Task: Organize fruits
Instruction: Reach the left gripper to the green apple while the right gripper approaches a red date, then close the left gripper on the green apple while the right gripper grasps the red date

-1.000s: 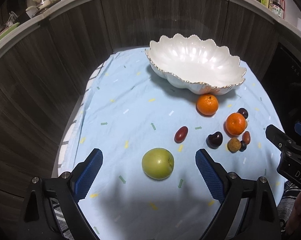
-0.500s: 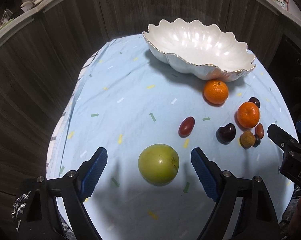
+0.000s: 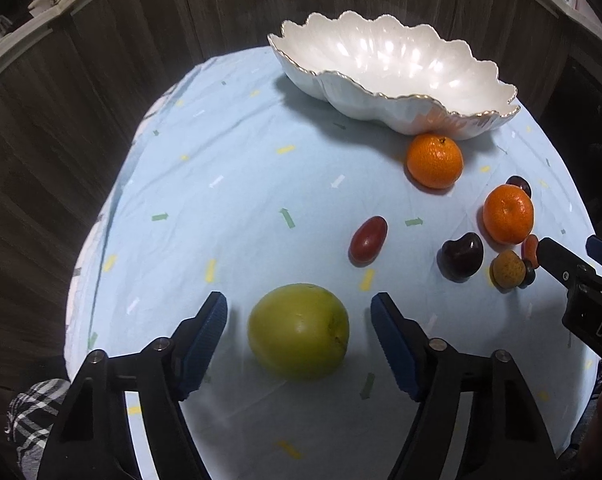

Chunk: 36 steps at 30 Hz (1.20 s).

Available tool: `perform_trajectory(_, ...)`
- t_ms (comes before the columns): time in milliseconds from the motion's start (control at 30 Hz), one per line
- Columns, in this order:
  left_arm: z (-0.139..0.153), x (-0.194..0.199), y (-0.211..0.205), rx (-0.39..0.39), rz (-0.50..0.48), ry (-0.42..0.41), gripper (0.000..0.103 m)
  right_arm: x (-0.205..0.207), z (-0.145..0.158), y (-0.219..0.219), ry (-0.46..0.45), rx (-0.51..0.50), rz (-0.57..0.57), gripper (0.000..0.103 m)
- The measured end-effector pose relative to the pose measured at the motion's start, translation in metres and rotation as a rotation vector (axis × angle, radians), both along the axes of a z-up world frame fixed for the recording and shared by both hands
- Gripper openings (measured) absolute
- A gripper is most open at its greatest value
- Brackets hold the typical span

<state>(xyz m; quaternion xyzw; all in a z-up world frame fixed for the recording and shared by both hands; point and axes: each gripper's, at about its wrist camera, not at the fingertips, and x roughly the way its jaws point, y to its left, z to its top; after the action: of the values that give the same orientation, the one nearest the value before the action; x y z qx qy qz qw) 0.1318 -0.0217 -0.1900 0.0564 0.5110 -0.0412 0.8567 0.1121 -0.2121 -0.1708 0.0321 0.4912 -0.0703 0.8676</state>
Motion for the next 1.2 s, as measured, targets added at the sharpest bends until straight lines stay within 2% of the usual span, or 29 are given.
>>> perform_trajectory(200, -0.008, 0.001, -0.007, -0.007, -0.012, 0.018, 0.068, 0.003, -0.007, -0.006, 0.020, 0.006, -0.015, 0.072)
perform_trajectory(500, -0.015, 0.003, -0.010, 0.017, 0.000, 0.015, 0.068, 0.007, -0.013, -0.011, 0.038, -0.005, -0.027, 0.068)
perform_trajectory(767, -0.016, 0.008, -0.007, -0.003, 0.011, 0.021, 0.068, 0.014, -0.016, -0.013, 0.044, -0.005, -0.033, 0.063)
perform_trajectory(833, -0.017, 0.009, -0.006, -0.009, 0.014, 0.024, 0.066, 0.016, -0.017, -0.013, 0.046, 0.004, -0.031, 0.057)
perform_trajectory(1100, -0.015, 0.014, -0.004, -0.014, 0.027, 0.023, 0.049, 0.022, -0.024, -0.011, 0.061, 0.063, -0.006, 0.041)
perform_trajectory(1200, -0.015, 0.014, -0.003, -0.026, 0.026, 0.025, 0.049, 0.024, -0.028, -0.010, 0.074, 0.096, 0.000, 0.036)
